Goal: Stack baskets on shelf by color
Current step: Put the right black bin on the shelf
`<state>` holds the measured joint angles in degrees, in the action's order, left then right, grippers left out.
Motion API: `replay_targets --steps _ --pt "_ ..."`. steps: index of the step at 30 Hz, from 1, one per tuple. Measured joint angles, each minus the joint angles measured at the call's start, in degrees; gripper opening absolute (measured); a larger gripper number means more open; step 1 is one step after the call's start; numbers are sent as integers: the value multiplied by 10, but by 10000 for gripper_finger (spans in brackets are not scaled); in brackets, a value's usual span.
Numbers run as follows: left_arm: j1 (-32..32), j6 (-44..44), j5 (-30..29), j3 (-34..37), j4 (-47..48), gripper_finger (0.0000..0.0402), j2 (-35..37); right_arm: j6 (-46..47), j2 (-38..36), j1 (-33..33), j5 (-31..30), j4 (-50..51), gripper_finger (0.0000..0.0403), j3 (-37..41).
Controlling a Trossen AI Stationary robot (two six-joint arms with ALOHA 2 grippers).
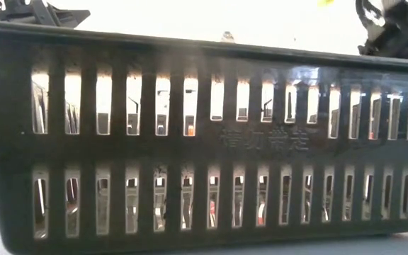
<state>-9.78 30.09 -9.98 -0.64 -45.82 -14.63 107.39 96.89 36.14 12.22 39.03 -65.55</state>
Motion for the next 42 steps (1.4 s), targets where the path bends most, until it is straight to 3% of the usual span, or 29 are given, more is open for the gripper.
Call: replay_targets --steps 6,14,24,29,34,42 --pt "0 -15 0 0 10 37 0 -46 0 -5 39 -168 171 57" --pt "0 -45 0 0 52 37 0 -153 0 -12 76 -207 18 28" --pt "0 -78 0 0 67 37 0 -365 -8 -53 69 -194 6 -70" --pt "0 -75 0 0 67 37 0 -531 -26 -82 -4 -89 4 -131" --pt "0 -73 -1 0 66 37 0 -640 -28 -117 -50 58 3 -183" --pt "0 -100 -1 0 79 37 0 -873 -28 -201 -144 94 3 -211"
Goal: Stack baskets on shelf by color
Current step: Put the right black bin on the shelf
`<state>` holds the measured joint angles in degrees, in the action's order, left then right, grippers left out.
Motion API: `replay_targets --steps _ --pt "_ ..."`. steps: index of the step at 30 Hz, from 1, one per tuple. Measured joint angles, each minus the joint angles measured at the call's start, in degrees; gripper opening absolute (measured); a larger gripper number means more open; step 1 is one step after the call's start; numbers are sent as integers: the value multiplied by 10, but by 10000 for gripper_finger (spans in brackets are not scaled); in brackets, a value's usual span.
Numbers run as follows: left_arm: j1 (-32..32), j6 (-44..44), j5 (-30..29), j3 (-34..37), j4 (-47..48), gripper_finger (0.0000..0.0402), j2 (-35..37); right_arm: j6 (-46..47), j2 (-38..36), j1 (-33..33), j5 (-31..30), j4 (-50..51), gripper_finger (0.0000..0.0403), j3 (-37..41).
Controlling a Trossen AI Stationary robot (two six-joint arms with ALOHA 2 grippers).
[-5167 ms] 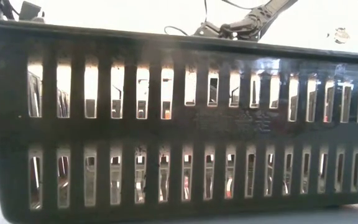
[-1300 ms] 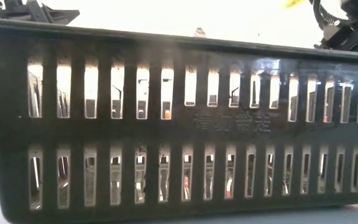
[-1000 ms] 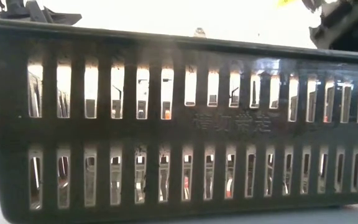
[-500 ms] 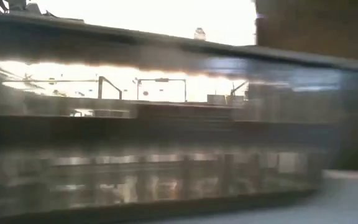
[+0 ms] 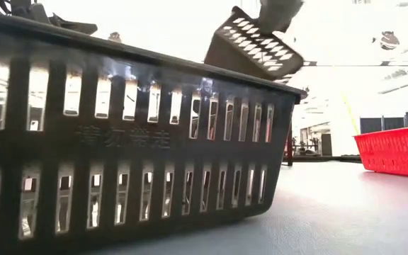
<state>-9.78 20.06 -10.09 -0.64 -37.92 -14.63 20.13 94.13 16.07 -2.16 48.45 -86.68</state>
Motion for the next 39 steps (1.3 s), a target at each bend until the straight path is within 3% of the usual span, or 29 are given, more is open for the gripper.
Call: replay_targets --steps 4,9,14,19,24,30,39 --pt "0 -23 0 0 11 37 0 -136 0 -38 -54 -37 3 -22" --pt "0 -44 0 0 35 37 0 -318 3 -64 -118 -169 3 -53" --pt "0 -70 -5 0 63 37 0 -417 17 -122 -224 -312 4 -57" --pt "0 -87 -5 0 89 37 0 -420 70 -219 -238 -402 4 -56" --pt "-1 -86 -8 0 96 37 0 -409 145 -277 -250 -427 4 -79" --pt "-2 -63 -24 0 95 37 0 -390 219 -282 -246 -423 4 -104" --pt "-3 -56 -25 0 99 37 0 -321 261 -251 -246 -426 4 -104"
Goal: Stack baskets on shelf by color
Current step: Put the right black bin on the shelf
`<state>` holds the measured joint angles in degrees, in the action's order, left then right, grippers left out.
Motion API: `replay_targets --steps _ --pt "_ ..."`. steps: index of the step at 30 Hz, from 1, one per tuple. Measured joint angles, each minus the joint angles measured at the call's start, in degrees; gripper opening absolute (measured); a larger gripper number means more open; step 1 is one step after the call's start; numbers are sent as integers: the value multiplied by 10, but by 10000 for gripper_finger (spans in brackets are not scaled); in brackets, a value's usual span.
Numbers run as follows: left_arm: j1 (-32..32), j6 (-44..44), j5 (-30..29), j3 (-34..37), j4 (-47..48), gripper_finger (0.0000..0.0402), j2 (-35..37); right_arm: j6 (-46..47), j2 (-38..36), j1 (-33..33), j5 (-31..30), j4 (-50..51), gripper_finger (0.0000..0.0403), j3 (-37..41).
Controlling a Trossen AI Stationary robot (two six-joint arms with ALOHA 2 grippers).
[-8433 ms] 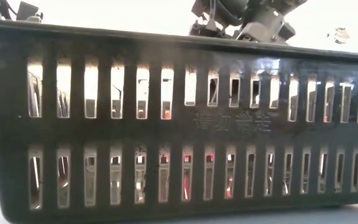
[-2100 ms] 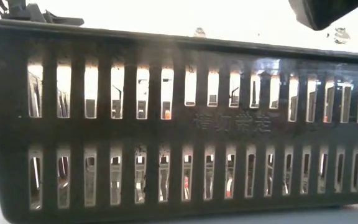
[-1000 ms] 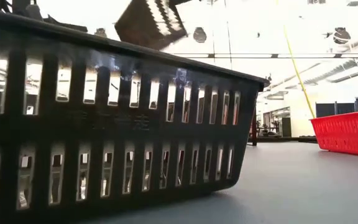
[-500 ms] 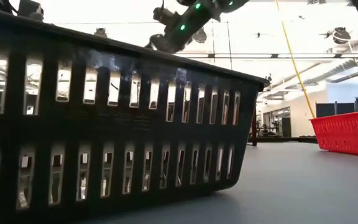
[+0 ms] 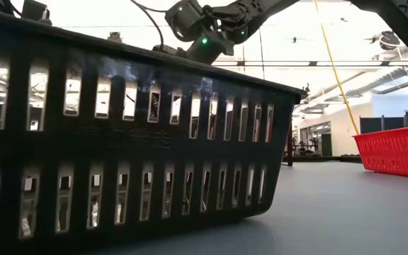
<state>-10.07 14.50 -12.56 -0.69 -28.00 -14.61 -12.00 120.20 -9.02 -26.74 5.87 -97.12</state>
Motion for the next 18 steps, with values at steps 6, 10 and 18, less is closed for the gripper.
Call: replay_targets --steps 6,10,18 --pt "0 14 0 0 -10 37 0 50 -2 21 0 1 4 -1" --pt "0 14 0 0 -17 37 0 77 1 23 0 2 4 -1" --pt "0 8 0 0 -15 37 0 84 17 22 0 13 4 0"
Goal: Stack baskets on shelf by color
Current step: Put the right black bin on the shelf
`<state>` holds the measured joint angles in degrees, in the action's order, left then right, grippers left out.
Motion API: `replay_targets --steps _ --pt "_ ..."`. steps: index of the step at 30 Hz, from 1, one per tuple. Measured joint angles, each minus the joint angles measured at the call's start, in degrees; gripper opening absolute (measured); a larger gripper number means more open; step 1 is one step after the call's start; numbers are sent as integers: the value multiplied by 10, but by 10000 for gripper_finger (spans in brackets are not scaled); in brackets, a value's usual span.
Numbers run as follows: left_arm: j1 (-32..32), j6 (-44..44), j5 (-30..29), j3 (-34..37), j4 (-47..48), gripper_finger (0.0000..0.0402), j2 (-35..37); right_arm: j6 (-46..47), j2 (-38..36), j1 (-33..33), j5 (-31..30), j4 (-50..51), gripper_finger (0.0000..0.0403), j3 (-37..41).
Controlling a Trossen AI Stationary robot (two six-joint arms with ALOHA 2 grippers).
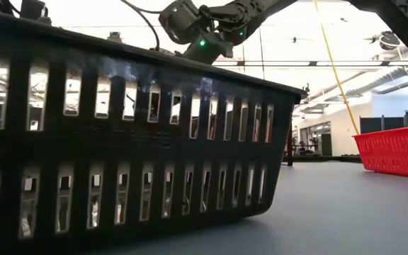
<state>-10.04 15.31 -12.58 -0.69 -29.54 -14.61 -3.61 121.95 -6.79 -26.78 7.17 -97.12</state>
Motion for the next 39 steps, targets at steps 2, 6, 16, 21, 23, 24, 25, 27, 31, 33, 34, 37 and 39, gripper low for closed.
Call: replay_targets --steps 2,6,16,21,23,24,25,27,31,33,34,37,39 --pt "0 0 0 0 5 37 0 0 0 0 0 0 4 0" --pt "0 -5 0 0 10 37 0 0 2 -1 0 5 4 0" --pt "0 -13 0 0 11 37 0 19 2 -3 -2 12 59 0" --pt "0 -13 0 0 11 37 0 16 2 -3 -2 12 92 0" --pt "0 -13 0 0 11 37 0 13 2 -3 -2 10 101 0" --pt "0 -13 0 0 11 37 0 10 2 -3 -2 10 104 0" --pt "0 -13 0 0 11 37 0 8 2 -3 -2 11 106 0" --pt "0 -12 0 0 11 37 0 3 2 -2 -2 11 108 0" --pt "0 -12 0 0 11 37 0 -5 2 6 -2 15 109 0" --pt "0 -12 0 0 12 37 0 -15 1 13 -2 14 109 0" --pt "0 -12 0 0 13 37 0 -23 -3 16 -2 13 109 0" --pt "0 -12 0 0 14 37 0 -66 -9 23 -2 -16 109 0" --pt "0 -10 0 0 14 37 0 -111 -9 26 3 -50 109 -1"
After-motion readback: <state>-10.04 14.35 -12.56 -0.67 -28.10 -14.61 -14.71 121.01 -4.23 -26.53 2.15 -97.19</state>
